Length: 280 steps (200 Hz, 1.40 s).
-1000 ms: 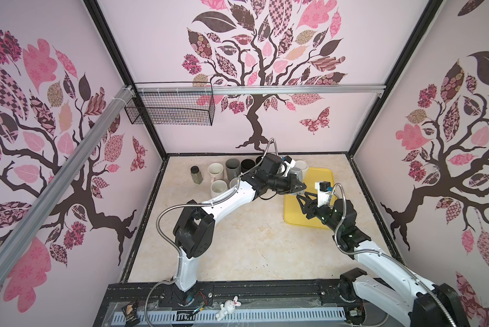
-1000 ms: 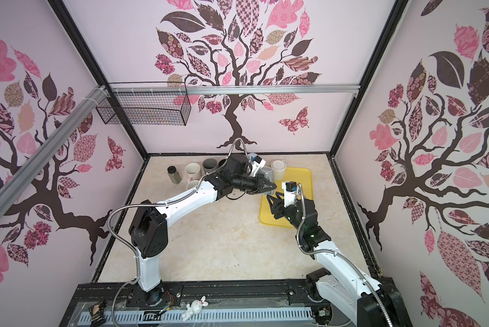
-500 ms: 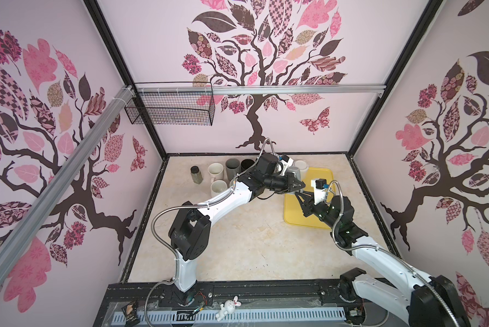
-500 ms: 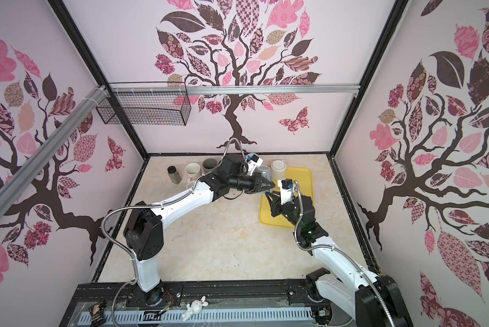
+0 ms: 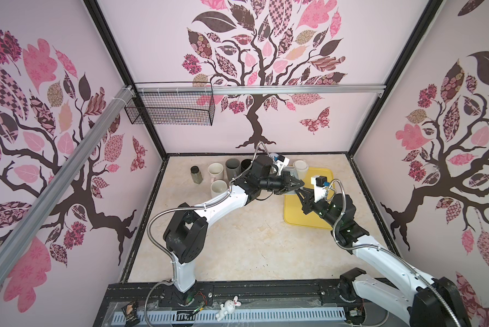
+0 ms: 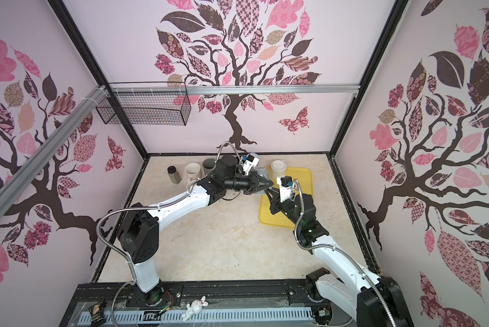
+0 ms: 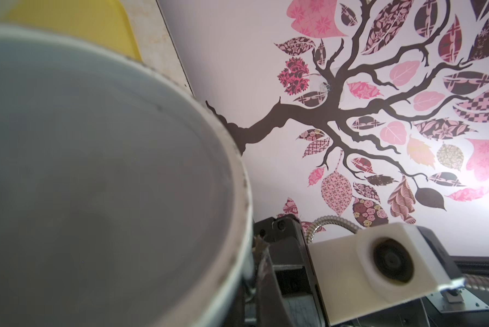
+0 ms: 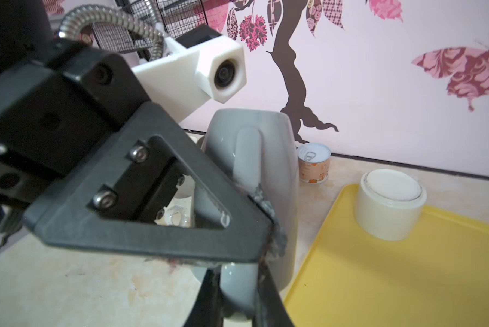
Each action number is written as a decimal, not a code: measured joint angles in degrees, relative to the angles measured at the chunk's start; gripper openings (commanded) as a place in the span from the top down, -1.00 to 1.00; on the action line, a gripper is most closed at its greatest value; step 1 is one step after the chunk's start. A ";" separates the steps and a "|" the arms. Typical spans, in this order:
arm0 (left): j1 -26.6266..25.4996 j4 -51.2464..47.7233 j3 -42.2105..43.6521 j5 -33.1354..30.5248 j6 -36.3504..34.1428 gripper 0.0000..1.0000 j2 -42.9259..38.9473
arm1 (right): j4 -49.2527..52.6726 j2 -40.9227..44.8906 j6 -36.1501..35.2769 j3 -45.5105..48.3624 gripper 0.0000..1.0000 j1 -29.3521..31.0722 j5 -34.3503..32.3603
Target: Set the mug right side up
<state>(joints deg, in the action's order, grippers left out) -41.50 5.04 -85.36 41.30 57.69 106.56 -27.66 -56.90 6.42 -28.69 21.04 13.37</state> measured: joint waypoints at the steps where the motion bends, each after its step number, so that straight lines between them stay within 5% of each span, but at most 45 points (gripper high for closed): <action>1: 0.00 0.07 0.07 0.04 0.04 1.00 0.00 | 0.07 0.00 -0.24 0.00 1.00 0.00 -0.04; 20: 0.17 0.76 0.87 0.17 0.37 1.00 -0.02 | 1.84 0.13 -1.51 -0.39 1.00 0.00 -0.28; 57: 1.92 -1.22 1.88 3.69 -3.58 0.32 -1.97 | 13.16 0.79 -5.57 -5.31 1.00 0.24 -0.17; 123: 12.26 -10.84 2.58 9.92 -21.20 0.11 -11.45 | 39.34 -5.95 -16.37 -27.02 1.00 -0.81 3.96; 153: 17.14 -19.78 2.69 7.28 -37.46 -0.07 -17.00 | 45.75 -8.17 -20.48 -30.80 1.00 -0.87 9.57; 216: 16.33 -30.40 9.64 1.38 -72.11 -0.28 -28.37 | 53.46 -8.39 -25.22 -31.15 1.00 -0.85 20.83; 280: 10.23 -44.74 2.21 2.56 -92.32 -0.33 -19.96 | 53.53 -8.24 -26.53 -29.49 1.00 -0.28 25.35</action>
<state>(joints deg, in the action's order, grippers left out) -31.27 -39.70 -83.15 43.86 -34.63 86.61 25.87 -65.14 -20.12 -58.17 20.75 38.72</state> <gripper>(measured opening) 0.662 0.160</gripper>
